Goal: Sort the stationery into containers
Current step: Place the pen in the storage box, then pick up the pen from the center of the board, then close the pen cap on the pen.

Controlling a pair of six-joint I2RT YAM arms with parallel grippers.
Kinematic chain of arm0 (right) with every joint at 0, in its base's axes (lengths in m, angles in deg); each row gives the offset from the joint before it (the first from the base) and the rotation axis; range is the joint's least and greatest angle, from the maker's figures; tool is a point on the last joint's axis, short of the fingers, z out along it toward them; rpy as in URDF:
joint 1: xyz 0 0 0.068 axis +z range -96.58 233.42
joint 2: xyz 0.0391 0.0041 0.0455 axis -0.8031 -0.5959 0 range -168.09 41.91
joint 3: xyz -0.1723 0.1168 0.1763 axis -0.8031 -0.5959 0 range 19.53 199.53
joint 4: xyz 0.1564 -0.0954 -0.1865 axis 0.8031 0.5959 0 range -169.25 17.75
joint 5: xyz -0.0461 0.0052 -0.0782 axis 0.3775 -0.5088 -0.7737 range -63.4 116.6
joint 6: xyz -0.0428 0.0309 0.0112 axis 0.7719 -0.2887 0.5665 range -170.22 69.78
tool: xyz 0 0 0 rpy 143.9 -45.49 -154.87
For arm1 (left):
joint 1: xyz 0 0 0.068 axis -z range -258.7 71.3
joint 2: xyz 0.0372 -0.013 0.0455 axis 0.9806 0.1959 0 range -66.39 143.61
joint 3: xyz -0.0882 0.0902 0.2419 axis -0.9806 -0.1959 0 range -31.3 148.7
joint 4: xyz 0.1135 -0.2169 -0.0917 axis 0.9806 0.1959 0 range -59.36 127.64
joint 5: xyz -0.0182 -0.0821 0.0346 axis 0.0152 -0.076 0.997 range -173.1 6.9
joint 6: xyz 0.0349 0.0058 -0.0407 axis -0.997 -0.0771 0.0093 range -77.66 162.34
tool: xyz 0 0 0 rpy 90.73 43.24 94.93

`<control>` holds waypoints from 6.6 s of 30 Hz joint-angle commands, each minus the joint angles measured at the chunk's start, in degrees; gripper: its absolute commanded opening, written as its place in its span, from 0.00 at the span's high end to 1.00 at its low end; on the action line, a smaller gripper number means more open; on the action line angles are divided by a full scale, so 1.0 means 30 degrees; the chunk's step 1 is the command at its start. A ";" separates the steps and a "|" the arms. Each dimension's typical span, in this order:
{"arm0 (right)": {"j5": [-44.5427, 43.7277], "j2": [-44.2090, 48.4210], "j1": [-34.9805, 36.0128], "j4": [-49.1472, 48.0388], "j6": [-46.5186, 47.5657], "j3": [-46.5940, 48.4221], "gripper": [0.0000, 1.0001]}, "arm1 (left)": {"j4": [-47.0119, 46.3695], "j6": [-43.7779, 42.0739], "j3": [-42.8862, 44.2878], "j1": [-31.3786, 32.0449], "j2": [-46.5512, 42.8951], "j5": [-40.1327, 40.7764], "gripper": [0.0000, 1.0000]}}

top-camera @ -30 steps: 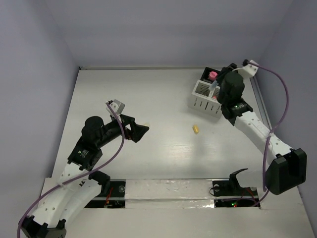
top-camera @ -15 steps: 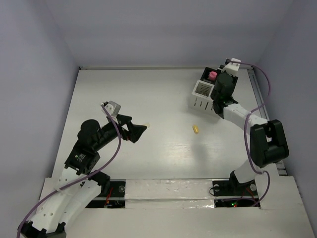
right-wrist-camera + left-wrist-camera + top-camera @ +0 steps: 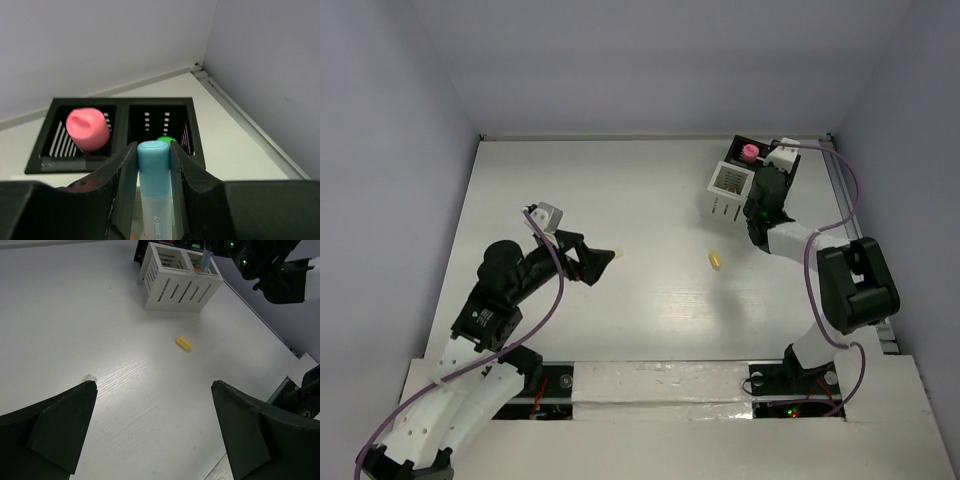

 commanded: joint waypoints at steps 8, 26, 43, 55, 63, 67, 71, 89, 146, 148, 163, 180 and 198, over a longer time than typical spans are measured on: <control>0.2607 0.3430 0.0169 0.1625 -0.1461 0.0580 0.31 | -0.0272 0.0022 0.0781 -0.0046 0.0017 0.1411 0.01; 2.2562 -0.0366 0.7579 1.9384 0.1527 0.8348 0.38 | 0.0021 0.0139 0.1249 -0.0630 -0.2528 0.5948 0.01; 1.6558 -1.1593 1.2387 2.6559 0.6537 1.9037 0.16 | -0.0740 0.0491 0.0547 -0.0983 -0.6223 0.7739 0.01; 1.6996 -1.3995 1.2737 2.7296 0.6685 2.0595 0.29 | -0.0799 0.0461 0.0547 -0.0983 -0.6282 0.7476 0.01; 1.7640 -1.4846 1.2915 2.6503 0.5865 2.0858 0.42 | -0.1150 0.0491 0.0488 -0.1159 -0.5610 0.6890 0.01; 1.7994 -1.5111 1.2915 2.6534 0.5338 2.0861 0.62 | -0.0770 0.0549 0.0722 -0.1159 -0.4584 0.5923 0.01; 1.7993 -1.4819 1.2915 2.6094 0.4344 1.9779 0.79 | -0.0770 0.0666 0.0548 -0.1159 -0.4846 0.5571 0.01; 1.0411 -0.3984 1.1596 1.5198 -0.7402 1.0116 1.00 | -0.1267 0.0871 0.0401 -0.1159 -0.1596 0.1500 0.16; 0.8736 0.6681 1.5319 1.0386 -1.2448 0.2730 0.33 | -0.1385 0.0549 0.0635 -0.1159 0.0692 -0.0054 1.00; 0.8474 0.8438 1.4821 1.1816 -1.2301 0.1967 0.33 | -0.1356 0.0520 0.0635 -0.1159 0.0545 -0.0200 1.00; 0.7972 1.2988 0.4890 2.1349 -1.4003 -0.4981 0.35 | -0.1532 0.0549 0.0576 -0.1159 -0.0070 -0.1372 1.00; 1.1486 0.1006 0.3657 2.2519 -0.7556 0.1375 0.35 | -0.1297 0.0491 0.0489 -0.1159 -0.0393 -0.1373 1.00; 1.3774 -0.1751 0.3657 2.3164 -0.7642 0.2578 0.57 | -0.1268 0.0491 0.0489 -0.1159 -0.0305 -0.1285 1.00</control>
